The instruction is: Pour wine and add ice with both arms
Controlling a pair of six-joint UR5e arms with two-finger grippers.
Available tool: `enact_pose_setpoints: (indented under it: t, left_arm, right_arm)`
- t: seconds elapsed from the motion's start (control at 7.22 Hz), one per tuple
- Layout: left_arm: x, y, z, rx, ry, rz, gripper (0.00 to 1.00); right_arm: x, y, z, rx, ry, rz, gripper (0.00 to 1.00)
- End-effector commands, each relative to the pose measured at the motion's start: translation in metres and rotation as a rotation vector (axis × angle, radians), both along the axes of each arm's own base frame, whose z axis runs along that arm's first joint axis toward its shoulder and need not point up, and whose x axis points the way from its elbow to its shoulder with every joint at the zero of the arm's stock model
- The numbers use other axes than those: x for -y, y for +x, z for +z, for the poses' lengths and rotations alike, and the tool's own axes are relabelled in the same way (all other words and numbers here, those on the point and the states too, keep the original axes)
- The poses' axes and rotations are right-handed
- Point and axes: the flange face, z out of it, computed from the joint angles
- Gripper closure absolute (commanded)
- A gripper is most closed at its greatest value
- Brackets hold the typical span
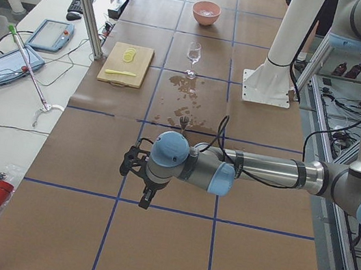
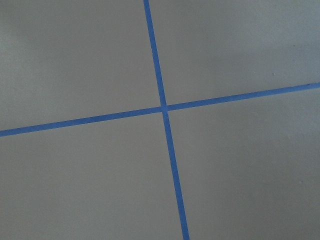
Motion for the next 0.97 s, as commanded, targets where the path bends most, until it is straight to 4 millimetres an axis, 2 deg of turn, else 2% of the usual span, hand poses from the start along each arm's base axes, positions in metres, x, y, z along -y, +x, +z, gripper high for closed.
enact_pose_setpoints:
  t: [0.0, 0.42, 0.83]
  left_arm:
    - [0.000, 0.000, 0.000, 0.000, 0.000, 0.000, 0.00]
    - [0.000, 0.001, -0.001, 0.000, 0.003, 0.002, 0.00]
    - [0.001, 0.001, -0.004, 0.000, 0.009, 0.002, 0.00]
  right_arm:
    - [0.001, 0.000, 0.005, 0.003, -0.001, -0.007, 0.00]
    - [0.008, -0.001, -0.006, 0.013, 0.060, 0.001, 0.00]
    - [0.008, -0.002, -0.007, 0.015, 0.066, 0.001, 0.00]
